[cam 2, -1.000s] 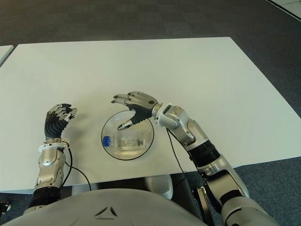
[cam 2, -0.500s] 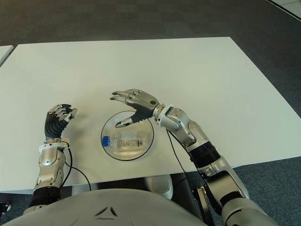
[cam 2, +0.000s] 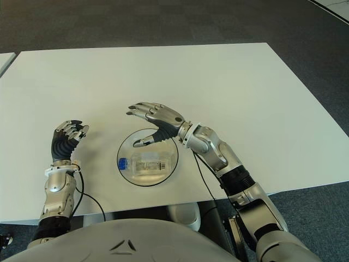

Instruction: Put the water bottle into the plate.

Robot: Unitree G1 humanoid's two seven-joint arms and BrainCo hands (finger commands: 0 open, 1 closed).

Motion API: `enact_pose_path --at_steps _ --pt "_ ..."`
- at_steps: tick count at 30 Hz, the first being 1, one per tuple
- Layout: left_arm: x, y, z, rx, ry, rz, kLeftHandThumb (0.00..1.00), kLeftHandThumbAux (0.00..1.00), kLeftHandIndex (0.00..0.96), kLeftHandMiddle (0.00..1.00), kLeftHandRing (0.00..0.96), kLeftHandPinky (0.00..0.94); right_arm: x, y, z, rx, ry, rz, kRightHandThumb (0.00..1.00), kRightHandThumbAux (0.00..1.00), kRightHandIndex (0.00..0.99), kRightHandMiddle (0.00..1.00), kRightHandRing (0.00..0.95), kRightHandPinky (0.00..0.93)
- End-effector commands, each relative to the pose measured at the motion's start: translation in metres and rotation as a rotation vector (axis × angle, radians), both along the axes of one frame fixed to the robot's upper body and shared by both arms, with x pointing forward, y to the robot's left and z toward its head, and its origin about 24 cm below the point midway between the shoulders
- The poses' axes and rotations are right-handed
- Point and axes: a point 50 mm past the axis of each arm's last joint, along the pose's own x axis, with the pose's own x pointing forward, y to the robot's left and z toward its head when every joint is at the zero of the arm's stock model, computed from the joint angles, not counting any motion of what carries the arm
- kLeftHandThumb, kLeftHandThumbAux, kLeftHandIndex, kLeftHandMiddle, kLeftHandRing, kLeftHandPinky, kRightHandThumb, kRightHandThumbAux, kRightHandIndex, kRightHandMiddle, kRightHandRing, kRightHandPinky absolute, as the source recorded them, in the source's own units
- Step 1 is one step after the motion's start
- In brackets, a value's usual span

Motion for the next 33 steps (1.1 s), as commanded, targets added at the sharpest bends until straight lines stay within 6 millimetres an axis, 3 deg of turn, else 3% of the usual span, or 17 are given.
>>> enact_pose_path --at_steps 1,10,18,25,33 --pt "0.001 0.001 0.0 -0.017 0.003 -0.009 0.707 0.712 0.432 0.544 0.527 0.512 0.0 -0.007 -0.001 0.072 0.012 -0.044 0.398 0.173 0.0 0.0 0.0 0.0" --pt "0.001 0.001 -0.001 -0.02 0.012 -0.008 0.706 0.712 0.431 0.535 0.519 0.497 0.001 -0.015 0.006 0.163 -0.007 -0.117 0.345 0.281 0.0 0.0 0.0 0.0" --pt "0.002 0.004 -0.001 0.0 0.027 0.001 0.705 0.712 0.431 0.536 0.518 0.506 0.008 -0.027 0.014 0.562 0.03 -0.283 0.332 0.439 0.0 0.0 0.0 0.027" --pt "0.002 0.002 -0.001 0.021 0.017 0.007 0.706 0.712 0.432 0.543 0.519 0.502 0.01 -0.042 0.006 0.756 0.068 -0.394 0.346 0.563 0.003 0.0 0.0 0.084" --pt "0.0 0.001 0.0 0.014 0.012 0.014 0.707 0.711 0.432 0.53 0.508 0.495 0.015 -0.054 0.0 0.873 0.115 -0.524 0.406 0.682 0.082 0.046 0.06 0.145"
